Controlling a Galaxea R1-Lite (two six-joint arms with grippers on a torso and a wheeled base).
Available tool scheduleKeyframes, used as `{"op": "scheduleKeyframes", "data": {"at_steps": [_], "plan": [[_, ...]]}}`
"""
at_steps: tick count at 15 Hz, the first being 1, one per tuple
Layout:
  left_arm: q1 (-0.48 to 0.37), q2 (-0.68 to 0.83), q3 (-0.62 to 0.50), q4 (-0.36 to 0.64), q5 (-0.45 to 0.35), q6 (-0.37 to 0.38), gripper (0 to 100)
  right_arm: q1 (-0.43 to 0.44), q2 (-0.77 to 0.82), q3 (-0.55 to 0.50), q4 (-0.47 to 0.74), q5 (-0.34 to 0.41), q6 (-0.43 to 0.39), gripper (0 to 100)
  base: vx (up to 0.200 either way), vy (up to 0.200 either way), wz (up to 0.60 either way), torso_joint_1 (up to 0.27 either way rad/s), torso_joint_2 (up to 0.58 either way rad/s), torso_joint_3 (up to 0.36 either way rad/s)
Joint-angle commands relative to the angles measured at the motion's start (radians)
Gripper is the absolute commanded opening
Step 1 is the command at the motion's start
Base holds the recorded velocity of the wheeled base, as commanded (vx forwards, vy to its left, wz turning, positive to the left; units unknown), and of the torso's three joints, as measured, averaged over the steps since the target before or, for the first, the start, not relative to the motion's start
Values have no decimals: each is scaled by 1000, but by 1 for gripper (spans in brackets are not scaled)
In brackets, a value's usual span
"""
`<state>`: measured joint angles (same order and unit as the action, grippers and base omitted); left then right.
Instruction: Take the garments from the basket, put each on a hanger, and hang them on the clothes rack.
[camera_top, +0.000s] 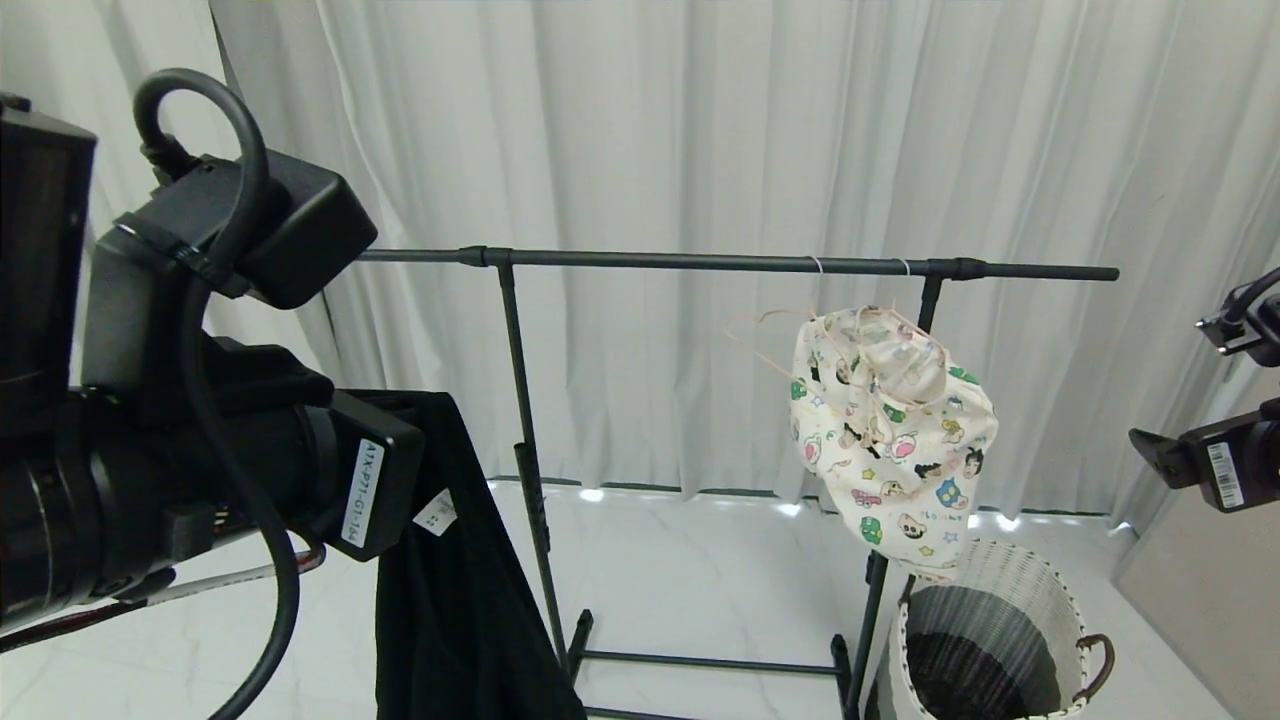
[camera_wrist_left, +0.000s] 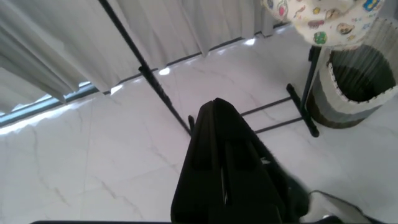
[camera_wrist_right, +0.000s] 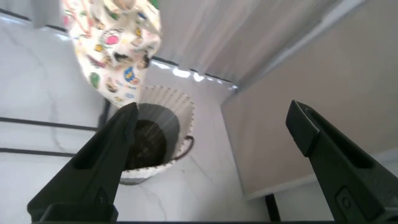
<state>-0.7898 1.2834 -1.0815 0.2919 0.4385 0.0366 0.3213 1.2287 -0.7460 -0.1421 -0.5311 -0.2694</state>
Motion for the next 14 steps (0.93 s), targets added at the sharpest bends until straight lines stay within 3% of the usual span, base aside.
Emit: {"op": "scheduleKeyframes", "data": {"at_steps": [1, 5, 9, 14], "plan": [[1, 5, 0, 0, 11, 0, 0, 1, -2, 0, -1, 8, -1, 100, 0, 0, 0, 0, 0, 0], [1, 7, 0, 0, 17, 0, 0, 2, -3, 0, -2, 17, -1, 100, 200, 0, 0, -3, -4, 2], [1, 7, -2, 0, 17, 0, 0, 2, -12, 2, 1, 115, -5, 100, 200, 0, 0, 7, 4, 0], [1, 7, 0, 1, 17, -1, 0, 18, -25, 46, -1, 125, -2, 100, 200, 0, 0, 3, 2, 1]]}}
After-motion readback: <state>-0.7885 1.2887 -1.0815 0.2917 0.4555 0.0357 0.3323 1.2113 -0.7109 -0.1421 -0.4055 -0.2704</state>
